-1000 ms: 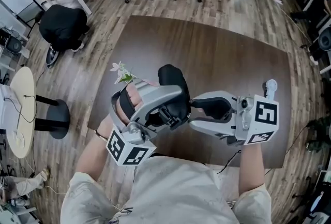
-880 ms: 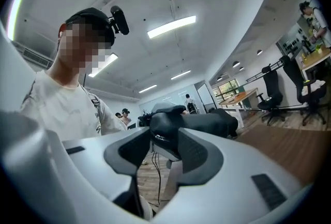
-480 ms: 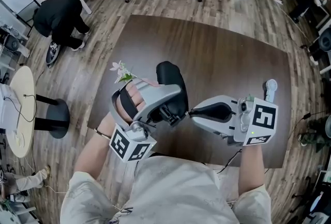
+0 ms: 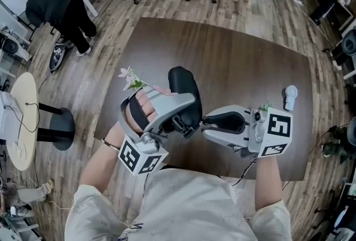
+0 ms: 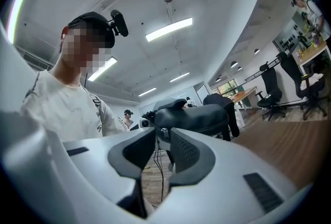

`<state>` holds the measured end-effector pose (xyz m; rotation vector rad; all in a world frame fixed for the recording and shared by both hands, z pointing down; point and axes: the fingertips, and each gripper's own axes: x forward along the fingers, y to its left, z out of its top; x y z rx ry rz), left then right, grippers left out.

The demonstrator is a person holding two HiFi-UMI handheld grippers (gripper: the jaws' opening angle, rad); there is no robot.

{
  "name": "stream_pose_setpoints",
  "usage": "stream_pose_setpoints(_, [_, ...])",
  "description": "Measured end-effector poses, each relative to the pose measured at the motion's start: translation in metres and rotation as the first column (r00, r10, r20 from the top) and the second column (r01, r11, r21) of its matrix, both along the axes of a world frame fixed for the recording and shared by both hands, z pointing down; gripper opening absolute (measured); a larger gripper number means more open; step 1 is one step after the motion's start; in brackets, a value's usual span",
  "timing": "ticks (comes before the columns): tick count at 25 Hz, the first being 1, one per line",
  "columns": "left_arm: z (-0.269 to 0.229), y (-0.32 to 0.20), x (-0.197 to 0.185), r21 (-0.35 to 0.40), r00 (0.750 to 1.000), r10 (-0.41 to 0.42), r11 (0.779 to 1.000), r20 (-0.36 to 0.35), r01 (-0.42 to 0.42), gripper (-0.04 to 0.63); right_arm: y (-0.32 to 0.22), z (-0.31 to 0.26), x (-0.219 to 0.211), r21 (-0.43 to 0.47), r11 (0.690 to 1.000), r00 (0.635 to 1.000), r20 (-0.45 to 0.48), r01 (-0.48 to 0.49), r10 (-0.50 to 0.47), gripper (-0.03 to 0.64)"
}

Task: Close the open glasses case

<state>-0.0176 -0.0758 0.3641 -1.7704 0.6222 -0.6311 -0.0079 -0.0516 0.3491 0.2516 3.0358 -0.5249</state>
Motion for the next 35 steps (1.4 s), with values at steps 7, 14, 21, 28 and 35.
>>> stream_pose_setpoints(7, [0.005, -0.001, -0.001, 0.006, 1.0, 0.006, 1.0, 0.015, -0.006, 0.314, -0.005, 0.01, -0.003, -0.012, 1.0, 0.999, -0.049, 0.001, -0.002, 0.119])
stream_pose_setpoints(14, [0.01, -0.006, -0.001, 0.009, 0.999, 0.001, 1.0, 0.035, -0.001, 0.314, -0.003, 0.016, -0.003, -0.074, 0.997, 0.998, -0.046, 0.033, -0.036, 0.055])
stream_pose_setpoints(21, [0.029, -0.016, -0.004, 0.027, 0.993, -0.027, 0.999, 0.112, 0.024, 0.314, -0.014, 0.023, -0.002, -0.147, 0.989, 1.0, -0.013, 0.004, -0.006, 0.043])
stream_pose_setpoints(28, [0.029, -0.019, -0.005, 0.033, 0.992, -0.039, 0.999, 0.118, 0.035, 0.314, -0.019, 0.032, -0.005, -0.077, 0.994, 0.991, -0.116, -0.074, 0.065, 0.003])
stream_pose_setpoints(35, [0.031, -0.018, -0.003, -0.017, 0.997, -0.024, 1.0, 0.077, 0.025, 0.316, -0.017, 0.032, -0.006, -0.039, 0.995, 0.989, -0.123, -0.087, 0.082, 0.002])
